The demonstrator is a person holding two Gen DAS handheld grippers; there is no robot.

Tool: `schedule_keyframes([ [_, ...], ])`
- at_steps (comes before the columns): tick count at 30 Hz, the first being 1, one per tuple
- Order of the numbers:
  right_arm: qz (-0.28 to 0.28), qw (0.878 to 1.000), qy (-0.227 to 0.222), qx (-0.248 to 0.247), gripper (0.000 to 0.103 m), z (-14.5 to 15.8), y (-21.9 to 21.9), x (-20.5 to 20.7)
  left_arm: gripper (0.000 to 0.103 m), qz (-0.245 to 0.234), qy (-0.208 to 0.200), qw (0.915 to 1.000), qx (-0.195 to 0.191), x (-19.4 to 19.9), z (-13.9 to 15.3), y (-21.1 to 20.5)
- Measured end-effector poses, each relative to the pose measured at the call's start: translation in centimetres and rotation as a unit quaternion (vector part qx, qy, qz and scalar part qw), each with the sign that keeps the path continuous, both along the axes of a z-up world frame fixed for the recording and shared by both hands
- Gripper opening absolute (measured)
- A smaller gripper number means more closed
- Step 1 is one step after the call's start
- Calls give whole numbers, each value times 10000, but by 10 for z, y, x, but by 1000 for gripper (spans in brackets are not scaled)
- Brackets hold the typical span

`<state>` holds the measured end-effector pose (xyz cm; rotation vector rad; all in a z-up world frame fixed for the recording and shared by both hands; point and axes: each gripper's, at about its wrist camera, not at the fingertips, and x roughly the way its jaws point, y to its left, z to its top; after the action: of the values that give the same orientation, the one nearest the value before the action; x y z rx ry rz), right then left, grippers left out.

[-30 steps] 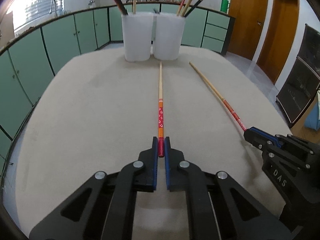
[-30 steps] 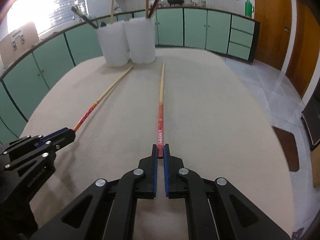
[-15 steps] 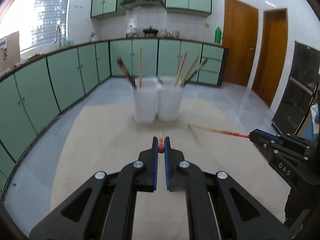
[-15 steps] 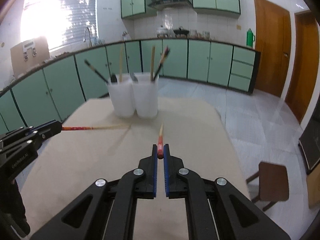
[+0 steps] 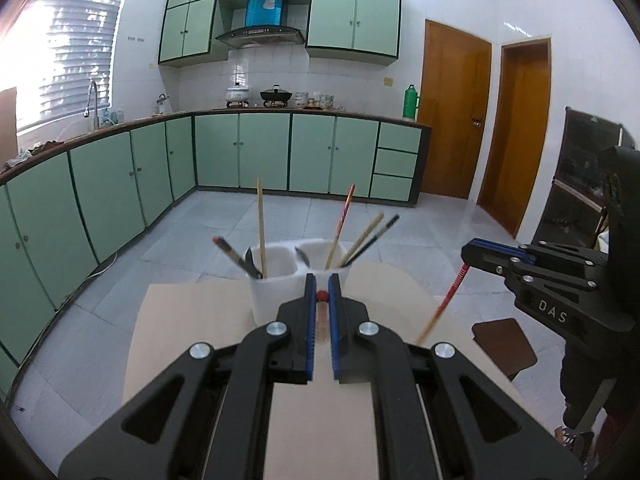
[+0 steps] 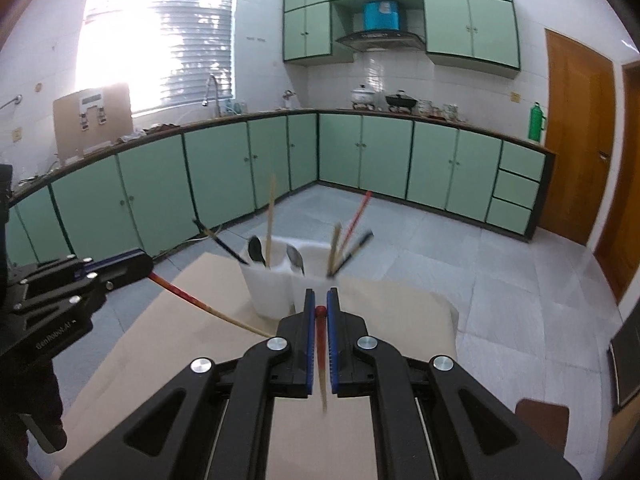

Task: Organize utensils
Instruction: 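Lift both held red-patterned chopsticks up over the white holder, then open the left tool over the holder while the right tool opens too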

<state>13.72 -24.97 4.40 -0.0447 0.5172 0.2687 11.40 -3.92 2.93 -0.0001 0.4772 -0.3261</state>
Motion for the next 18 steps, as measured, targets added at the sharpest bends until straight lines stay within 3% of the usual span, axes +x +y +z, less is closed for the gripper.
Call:
schedule_keyframes([
  [13, 298, 9962, -639, 517, 6, 93, 6, 56, 5, 49, -753, 9971, 106, 25, 82, 14],
  [18, 251, 9934, -872, 696, 6, 116, 15, 90, 5, 190, -907, 9954, 245, 55, 95, 6],
])
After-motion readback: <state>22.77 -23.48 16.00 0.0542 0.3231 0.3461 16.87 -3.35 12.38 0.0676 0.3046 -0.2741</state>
